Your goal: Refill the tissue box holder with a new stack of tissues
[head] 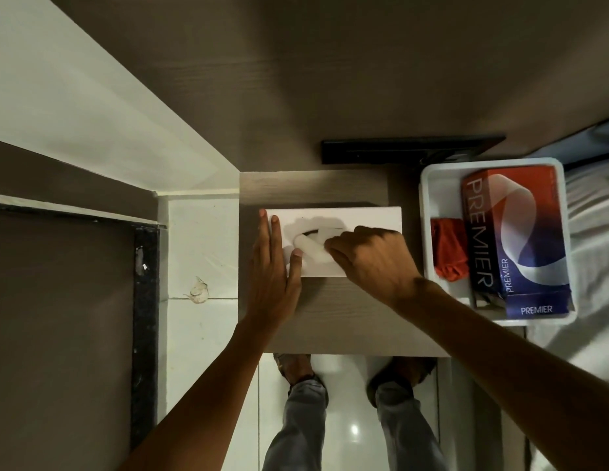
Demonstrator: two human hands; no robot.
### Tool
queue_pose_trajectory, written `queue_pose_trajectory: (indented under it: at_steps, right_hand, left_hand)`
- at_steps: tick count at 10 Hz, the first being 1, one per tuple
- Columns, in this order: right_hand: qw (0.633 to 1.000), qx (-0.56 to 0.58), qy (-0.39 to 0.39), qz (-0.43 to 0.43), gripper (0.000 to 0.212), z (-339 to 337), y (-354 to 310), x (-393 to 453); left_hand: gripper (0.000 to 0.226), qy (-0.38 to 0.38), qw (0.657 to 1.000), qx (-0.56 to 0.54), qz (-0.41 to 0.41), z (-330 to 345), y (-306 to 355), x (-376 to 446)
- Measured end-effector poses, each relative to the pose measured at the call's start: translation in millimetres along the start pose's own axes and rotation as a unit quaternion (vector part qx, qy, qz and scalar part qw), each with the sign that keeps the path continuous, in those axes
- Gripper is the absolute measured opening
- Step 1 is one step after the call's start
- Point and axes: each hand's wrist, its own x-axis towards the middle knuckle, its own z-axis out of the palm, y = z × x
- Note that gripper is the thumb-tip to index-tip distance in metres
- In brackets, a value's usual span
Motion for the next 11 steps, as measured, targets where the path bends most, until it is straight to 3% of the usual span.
queue_pose_trajectory:
  at_steps: [2, 4, 6, 10, 11]
  right_hand:
    - [0.999, 0.011, -0.024, 0.038, 0.014, 9.4, 0.0, -15.5]
    - [0.997, -0.006, 0.023, 0.076, 0.013, 5.6, -4.3, 2.7]
    - [0.996, -0.016, -0.036, 0.084, 0.023, 12.5, 1.2, 5.4]
    - [0.977, 0.104, 0.092, 0.161, 0.045, -37.0, -2.7, -42.7]
    - [0.965, 0.163, 0.139, 0.153, 0.052, -93.2, -14.2, -61.9]
  left_hand:
    - [0.071, 0.011, 1.0, 0.004, -0.005, -1.3, 8.4, -2.0]
    - [0.069, 0.012, 1.0, -0.002, -0.011, -1.8, 11.5, -1.9]
    - [0.07, 0.02, 1.0, 0.007, -0.015, -3.6, 16.8, -3.3]
    - [0.086, 0.034, 0.992, 0.122, -0.003, -13.6, 11.8, -16.4]
    - [0.092, 0.073, 0.988, 0.115, 0.068, -36.3, 36.6, -22.9]
